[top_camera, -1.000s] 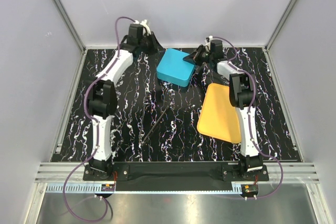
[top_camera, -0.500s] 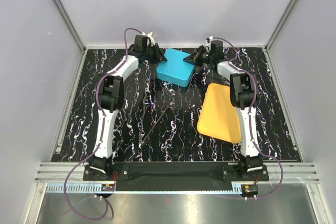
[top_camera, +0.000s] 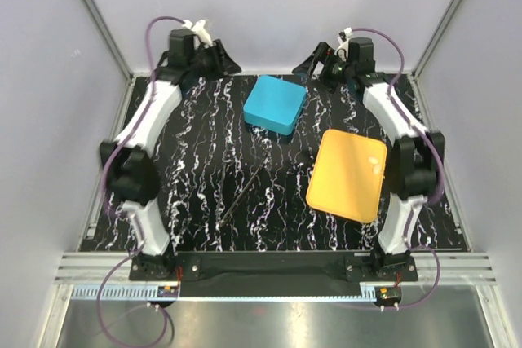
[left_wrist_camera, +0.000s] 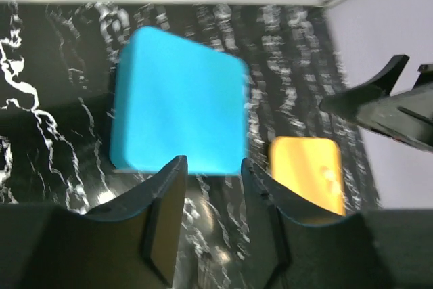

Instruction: Pack the chocolate

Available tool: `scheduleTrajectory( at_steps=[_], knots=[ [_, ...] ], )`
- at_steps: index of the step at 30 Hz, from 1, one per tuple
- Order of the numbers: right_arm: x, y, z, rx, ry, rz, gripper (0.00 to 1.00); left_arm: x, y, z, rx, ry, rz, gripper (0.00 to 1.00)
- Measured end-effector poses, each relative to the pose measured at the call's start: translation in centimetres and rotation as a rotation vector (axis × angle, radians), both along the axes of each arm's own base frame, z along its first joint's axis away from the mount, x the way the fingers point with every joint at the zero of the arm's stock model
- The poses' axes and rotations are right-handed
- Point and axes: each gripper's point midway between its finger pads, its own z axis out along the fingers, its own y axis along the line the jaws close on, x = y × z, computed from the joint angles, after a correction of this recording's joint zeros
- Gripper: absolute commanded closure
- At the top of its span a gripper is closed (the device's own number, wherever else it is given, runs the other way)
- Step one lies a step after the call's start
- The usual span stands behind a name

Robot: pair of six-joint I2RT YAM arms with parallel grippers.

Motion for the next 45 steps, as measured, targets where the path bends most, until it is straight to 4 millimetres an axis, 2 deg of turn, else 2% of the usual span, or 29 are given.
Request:
scheduleTrajectory(
  at_steps=[2, 3, 4, 5, 6, 9, 11, 14, 17, 20, 28, 35, 45],
  knots=[
    [-3.1, -1.3, 4.2, -0.060, -0.075, -0.028, 0.00, -3.7, 0.4, 4.8, -0.015, -0.080, -0.009, 0.52],
    [-4.8, -1.8, 5.9, -0.095, -0.114, -0.042, 0.00, -5.6, 0.5, 7.1, -0.021, -0.129, -0.016, 0.37],
    [-8.2, -2.5, 9.1, -0.144, -0.179, -0.050, 0.00, -9.4, 0.8, 11.3, -0.037, -0.222, -0.031, 0.21],
    [-9.2, -2.7, 10.5, -0.174, -0.229, -0.074, 0.00, -10.7, 0.7, 13.3, -0.039, -0.287, -0.044, 0.01],
    [-10.2, -3.2, 10.7, -0.206, -0.242, -0.096, 0.00, -12.3, 0.6, 14.0, -0.037, -0.319, -0.057, 0.01],
    [-15.5, -5.4, 9.8, -0.314, -0.216, -0.150, 0.00, -16.8, 0.2, 13.1, -0.015, -0.303, -0.089, 0.01],
    [-17.6, -6.9, 9.4, -0.358, -0.205, -0.182, 0.00, -19.0, -0.4, 11.7, 0.014, -0.281, -0.117, 0.01],
    [-19.9, -8.7, 8.7, -0.401, -0.196, -0.224, 0.00, -21.5, -1.0, 8.9, 0.049, -0.236, -0.158, 0.01],
    [-21.7, -9.7, 7.7, -0.425, -0.176, -0.238, 0.00, -23.2, -0.1, 5.5, 0.089, -0.173, -0.150, 0.01],
    [-22.7, -10.1, 6.4, -0.439, -0.153, -0.242, 0.00, -24.3, 1.0, 3.5, 0.123, -0.139, -0.126, 0.01],
    [-24.4, -10.8, 2.6, -0.477, -0.068, -0.225, 0.00, -25.2, 2.5, 2.7, 0.156, -0.163, -0.078, 0.01],
    [-25.6, -11.3, 3.2, -0.474, -0.096, -0.236, 0.00, -25.9, 3.6, 2.5, 0.171, -0.186, -0.040, 0.01],
    [-25.8, -11.3, 3.6, -0.468, -0.111, -0.241, 0.00, -26.5, 4.2, 3.6, 0.168, -0.231, -0.020, 0.01]
  ],
)
